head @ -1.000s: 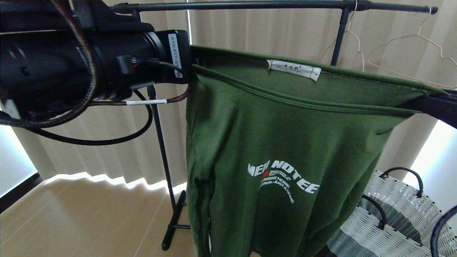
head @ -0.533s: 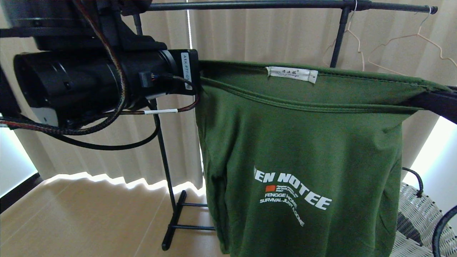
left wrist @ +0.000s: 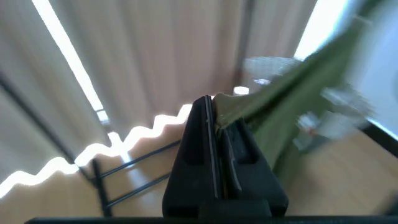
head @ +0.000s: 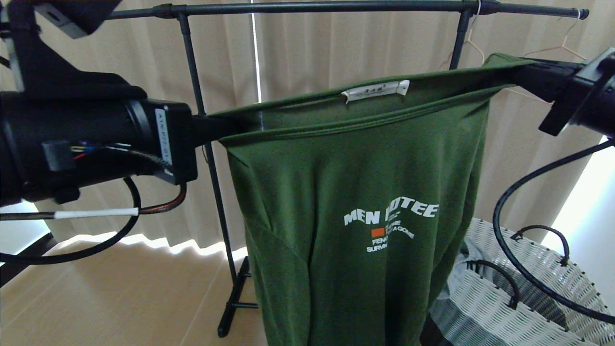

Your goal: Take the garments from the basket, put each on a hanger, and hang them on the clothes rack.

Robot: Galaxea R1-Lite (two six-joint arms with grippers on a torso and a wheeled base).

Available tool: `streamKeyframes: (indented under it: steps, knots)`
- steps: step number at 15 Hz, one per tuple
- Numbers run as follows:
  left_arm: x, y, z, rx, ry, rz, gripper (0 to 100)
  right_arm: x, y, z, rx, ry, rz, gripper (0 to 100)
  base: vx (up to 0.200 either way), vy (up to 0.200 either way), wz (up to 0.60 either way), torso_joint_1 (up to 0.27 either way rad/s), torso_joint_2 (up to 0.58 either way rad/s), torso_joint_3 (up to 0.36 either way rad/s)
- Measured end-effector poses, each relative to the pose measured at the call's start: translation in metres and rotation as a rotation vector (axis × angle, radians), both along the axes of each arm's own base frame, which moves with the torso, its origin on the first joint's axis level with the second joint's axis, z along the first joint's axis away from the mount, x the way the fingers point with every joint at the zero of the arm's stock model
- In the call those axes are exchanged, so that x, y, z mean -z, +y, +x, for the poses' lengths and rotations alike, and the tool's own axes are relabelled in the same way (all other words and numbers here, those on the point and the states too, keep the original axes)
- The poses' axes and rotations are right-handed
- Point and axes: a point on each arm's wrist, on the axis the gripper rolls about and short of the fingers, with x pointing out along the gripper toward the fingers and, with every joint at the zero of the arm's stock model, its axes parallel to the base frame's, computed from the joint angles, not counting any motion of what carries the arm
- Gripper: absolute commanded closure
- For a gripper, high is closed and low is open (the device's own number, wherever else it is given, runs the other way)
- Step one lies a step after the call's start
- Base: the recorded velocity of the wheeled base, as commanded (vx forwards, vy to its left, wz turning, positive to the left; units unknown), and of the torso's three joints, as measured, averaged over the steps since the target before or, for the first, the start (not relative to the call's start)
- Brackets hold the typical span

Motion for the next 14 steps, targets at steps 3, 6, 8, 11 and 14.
streamKeyframes:
  steps: [3, 6, 8, 11, 14]
  knots:
    - [0.005, 0.009, -0.017, 0.095, -0.015, 0.014, 100, -0.003, 0.013, 0.028, -0.017, -0.035, 0.020, 100, 0.000, 0.000, 0.00, 0.000, 0.00, 0.000]
    - [0.005, 0.012, -0.022, 0.104, -0.020, 0.011, 100, 0.003, 0.023, 0.042, -0.034, -0.017, 0.015, 100, 0.000, 0.000, 0.00, 0.000, 0.00, 0.000]
    - [0.005, 0.013, -0.024, 0.106, -0.024, 0.008, 100, 0.005, 0.025, 0.045, -0.034, -0.008, 0.013, 100, 0.000, 0.000, 0.00, 0.000, 0.00, 0.000]
    - [0.001, 0.012, -0.022, 0.104, -0.057, -0.020, 100, 0.008, 0.020, 0.045, -0.005, 0.015, 0.004, 100, 0.000, 0.000, 0.00, 0.000, 0.00, 0.000]
    - [-0.005, 0.005, -0.010, 0.087, -0.116, -0.069, 100, 0.008, 0.007, 0.034, 0.052, 0.092, -0.020, 100, 0.000, 0.000, 0.00, 0.000, 0.00, 0.000]
